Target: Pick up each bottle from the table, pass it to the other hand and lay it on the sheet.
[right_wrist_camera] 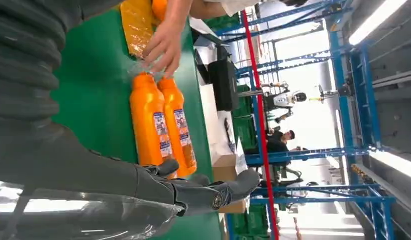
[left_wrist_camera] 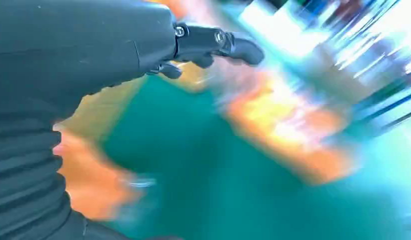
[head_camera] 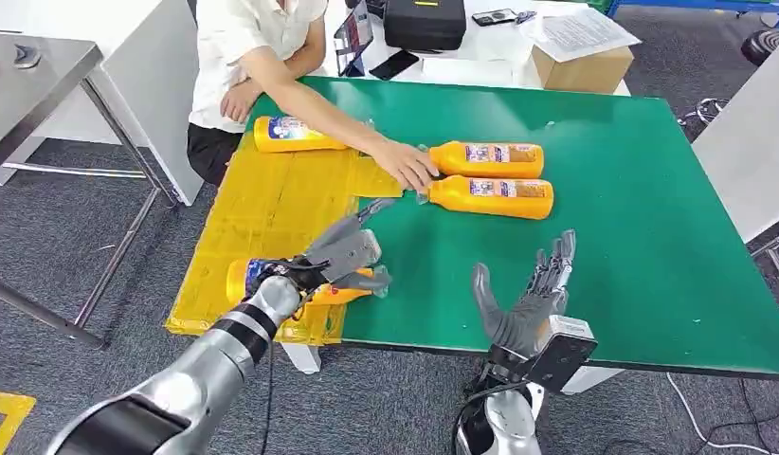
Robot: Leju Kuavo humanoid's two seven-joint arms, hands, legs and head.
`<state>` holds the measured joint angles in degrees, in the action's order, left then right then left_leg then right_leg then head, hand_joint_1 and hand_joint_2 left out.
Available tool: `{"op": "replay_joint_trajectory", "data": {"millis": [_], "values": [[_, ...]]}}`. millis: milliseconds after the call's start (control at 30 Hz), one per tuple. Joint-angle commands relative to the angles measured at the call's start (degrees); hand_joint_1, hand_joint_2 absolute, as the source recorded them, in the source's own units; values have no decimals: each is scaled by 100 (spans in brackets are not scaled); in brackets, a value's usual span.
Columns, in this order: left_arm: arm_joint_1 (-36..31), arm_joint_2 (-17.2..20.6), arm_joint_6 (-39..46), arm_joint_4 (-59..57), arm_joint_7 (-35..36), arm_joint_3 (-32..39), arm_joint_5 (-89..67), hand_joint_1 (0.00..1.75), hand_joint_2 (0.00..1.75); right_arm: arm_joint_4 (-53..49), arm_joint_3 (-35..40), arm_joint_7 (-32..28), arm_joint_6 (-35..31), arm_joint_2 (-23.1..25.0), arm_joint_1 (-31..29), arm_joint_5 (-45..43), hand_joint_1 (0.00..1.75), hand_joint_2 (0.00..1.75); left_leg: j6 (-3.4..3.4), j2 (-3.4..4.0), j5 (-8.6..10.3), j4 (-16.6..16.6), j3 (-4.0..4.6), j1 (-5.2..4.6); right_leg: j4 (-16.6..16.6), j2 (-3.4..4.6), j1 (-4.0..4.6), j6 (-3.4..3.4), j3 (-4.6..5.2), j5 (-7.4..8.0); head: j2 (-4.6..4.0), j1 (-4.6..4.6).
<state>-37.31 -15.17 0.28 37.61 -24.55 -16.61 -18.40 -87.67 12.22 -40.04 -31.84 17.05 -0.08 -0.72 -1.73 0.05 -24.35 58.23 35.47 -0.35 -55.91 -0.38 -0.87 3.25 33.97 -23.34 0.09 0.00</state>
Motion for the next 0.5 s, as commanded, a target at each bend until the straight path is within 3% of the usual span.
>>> {"op": "replay_joint_trajectory", "data": {"millis": [33,500], "values": [[656,-50,23,1819,103,-210,485,0,175,147,96,4,-57,-208,-65,9,0,175,13,5,-14,-4,-28,6,4,8,6,-14,-26,-12,0,2],[656,-50,23,1819,103,-210,485,0,175,147,96,4,-57,-208,-65,9,0,175,9,3,-4,-5,-14,9,1,4,9,-9,-6,-5,0,0]]}}
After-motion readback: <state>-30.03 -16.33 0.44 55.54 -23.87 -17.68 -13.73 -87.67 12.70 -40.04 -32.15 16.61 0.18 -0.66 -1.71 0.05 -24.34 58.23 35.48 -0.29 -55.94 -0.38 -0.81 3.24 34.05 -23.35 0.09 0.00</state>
